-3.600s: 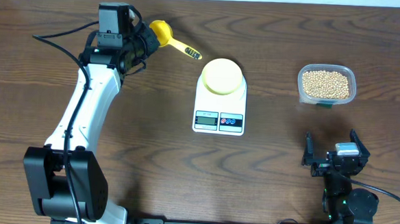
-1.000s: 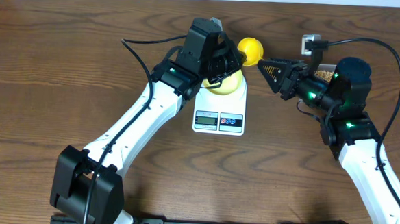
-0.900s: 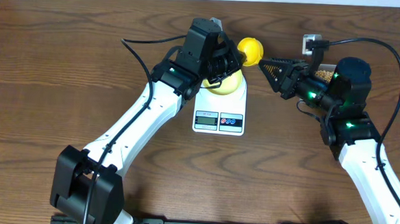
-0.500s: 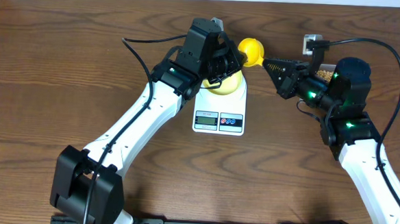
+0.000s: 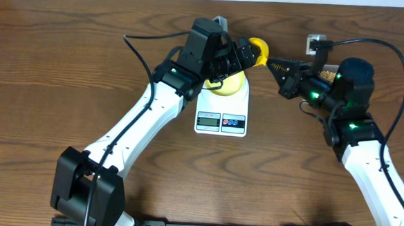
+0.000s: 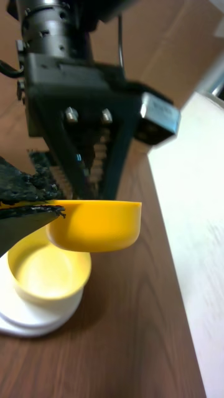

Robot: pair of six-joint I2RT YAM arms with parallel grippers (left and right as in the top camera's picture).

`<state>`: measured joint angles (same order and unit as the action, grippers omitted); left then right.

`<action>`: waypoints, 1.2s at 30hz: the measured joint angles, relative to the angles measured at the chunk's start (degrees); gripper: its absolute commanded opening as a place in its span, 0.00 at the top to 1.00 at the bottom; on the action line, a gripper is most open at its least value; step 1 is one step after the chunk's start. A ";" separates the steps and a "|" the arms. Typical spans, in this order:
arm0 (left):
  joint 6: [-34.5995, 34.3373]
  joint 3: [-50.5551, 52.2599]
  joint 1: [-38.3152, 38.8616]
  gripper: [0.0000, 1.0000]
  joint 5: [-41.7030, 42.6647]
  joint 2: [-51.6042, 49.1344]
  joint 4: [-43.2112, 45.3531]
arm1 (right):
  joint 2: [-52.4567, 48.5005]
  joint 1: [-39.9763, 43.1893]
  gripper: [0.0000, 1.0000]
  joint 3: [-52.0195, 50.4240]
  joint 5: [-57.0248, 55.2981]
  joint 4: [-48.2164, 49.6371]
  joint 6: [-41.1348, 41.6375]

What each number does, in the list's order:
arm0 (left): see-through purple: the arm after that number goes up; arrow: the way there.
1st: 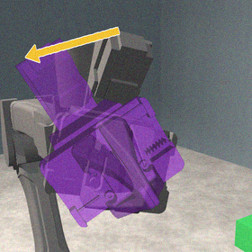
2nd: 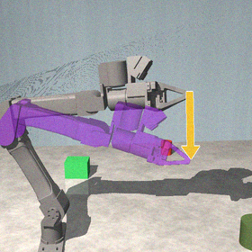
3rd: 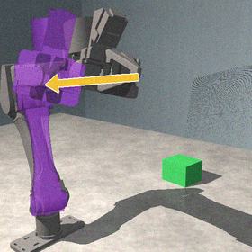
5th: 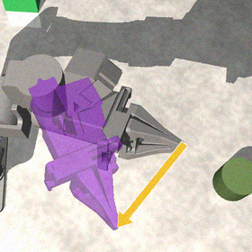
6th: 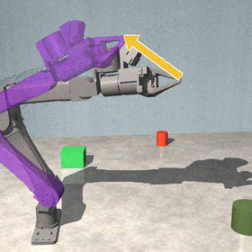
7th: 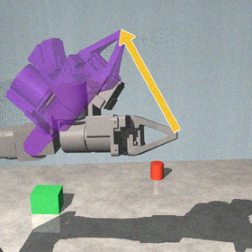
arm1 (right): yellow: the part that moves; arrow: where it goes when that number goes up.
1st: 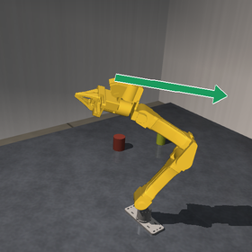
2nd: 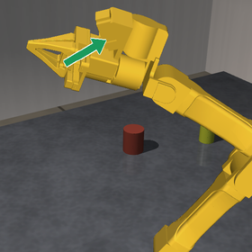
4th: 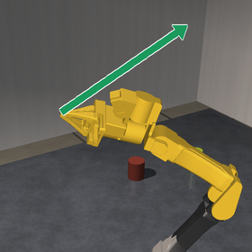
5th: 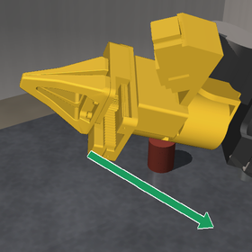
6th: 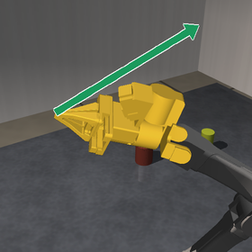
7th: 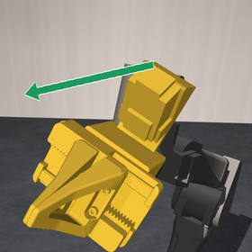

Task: Scoop item into bowl and weigh 50g on scale

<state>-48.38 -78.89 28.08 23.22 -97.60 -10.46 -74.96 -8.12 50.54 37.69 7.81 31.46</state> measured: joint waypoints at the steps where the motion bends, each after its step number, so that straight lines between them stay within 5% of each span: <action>1: 1.73 0.00 -0.26 0.09 0.00 0.00 0.02 | 0.00 0.83 0.99 0.00 -0.02 -0.07 0.02; 6: 12.63 0.00 -2.69 0.05 0.90 1.84 -1.27 | 0.00 7.21 0.99 0.00 0.07 -1.40 0.22; 19: 36.92 -0.26 6.19 0.05 -2.29 8.90 -31.28 | 0.00 16.15 0.99 0.00 3.43 -3.74 0.37; 25: 40.63 2.97 13.03 0.05 -7.56 8.72 -29.05 | 0.00 16.15 0.99 0.00 4.39 -5.49 0.31; 36: 41.57 8.17 14.14 0.09 -9.94 0.35 -19.58 | 0.00 16.15 0.99 0.00 6.51 -6.67 -0.09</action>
<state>-6.81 -70.72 42.22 13.28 -97.25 -30.04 -74.96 8.03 50.54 44.21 1.15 31.38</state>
